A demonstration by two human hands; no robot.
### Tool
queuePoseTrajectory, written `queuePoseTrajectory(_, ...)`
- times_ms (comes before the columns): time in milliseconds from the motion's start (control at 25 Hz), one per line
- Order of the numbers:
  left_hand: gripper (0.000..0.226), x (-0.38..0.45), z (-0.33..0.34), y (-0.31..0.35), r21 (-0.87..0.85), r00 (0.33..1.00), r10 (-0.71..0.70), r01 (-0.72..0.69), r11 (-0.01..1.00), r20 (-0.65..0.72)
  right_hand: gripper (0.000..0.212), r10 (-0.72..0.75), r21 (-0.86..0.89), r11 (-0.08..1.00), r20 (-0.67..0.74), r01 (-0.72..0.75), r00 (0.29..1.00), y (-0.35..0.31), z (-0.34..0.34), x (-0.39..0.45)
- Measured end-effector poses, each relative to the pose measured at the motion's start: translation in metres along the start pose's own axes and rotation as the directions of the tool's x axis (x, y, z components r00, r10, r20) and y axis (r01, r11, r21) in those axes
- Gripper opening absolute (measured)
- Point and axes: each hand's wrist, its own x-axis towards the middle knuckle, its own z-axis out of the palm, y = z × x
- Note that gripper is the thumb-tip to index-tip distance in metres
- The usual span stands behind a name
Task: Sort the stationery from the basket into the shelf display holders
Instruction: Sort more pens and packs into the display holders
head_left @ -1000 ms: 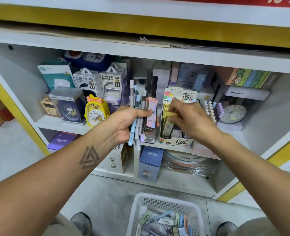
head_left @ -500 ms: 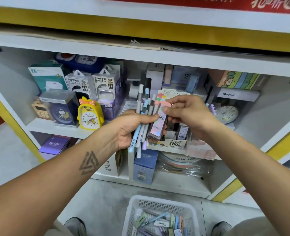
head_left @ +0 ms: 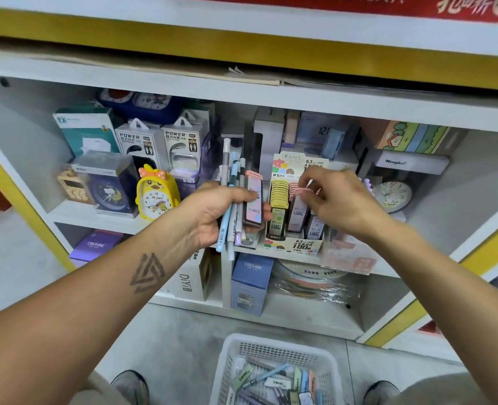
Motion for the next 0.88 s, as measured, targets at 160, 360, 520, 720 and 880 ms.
queuePoseTrajectory(160,0.024,0.000,0.003,-0.004,0.043,0.999,-0.002,0.000,0.999,0.036,0.005,-0.003,-0.062,0.998,0.019,0.004,1.000,0.003,0.014,0.002)
queuePoseTrajectory(360,0.025,0.001,0.007,-0.007,0.062,0.992,-0.026,0.019,0.998,0.126,0.011,0.027,0.059,0.998,-0.092,-0.022,0.995,0.000,0.014,0.006)
queuePoseTrajectory(520,0.022,0.000,0.011,-0.010,0.064,0.978,-0.038,0.025,0.998,0.207,0.015,0.215,0.724,0.642,0.146,-0.252,0.966,-0.020,0.013,0.004)
queuePoseTrajectory(720,0.027,0.002,0.011,-0.010,0.047,0.974,-0.064,0.055,0.997,0.217,0.014,0.308,0.820,0.476,0.185,-0.319,0.933,-0.017,-0.002,0.004)
queuePoseTrajectory(880,0.016,0.009,0.006,-0.010,0.061,0.998,-0.068,0.068,0.996,-0.003,0.017,0.330,0.649,0.727,-0.048,-0.222,0.943,-0.002,-0.017,0.004)
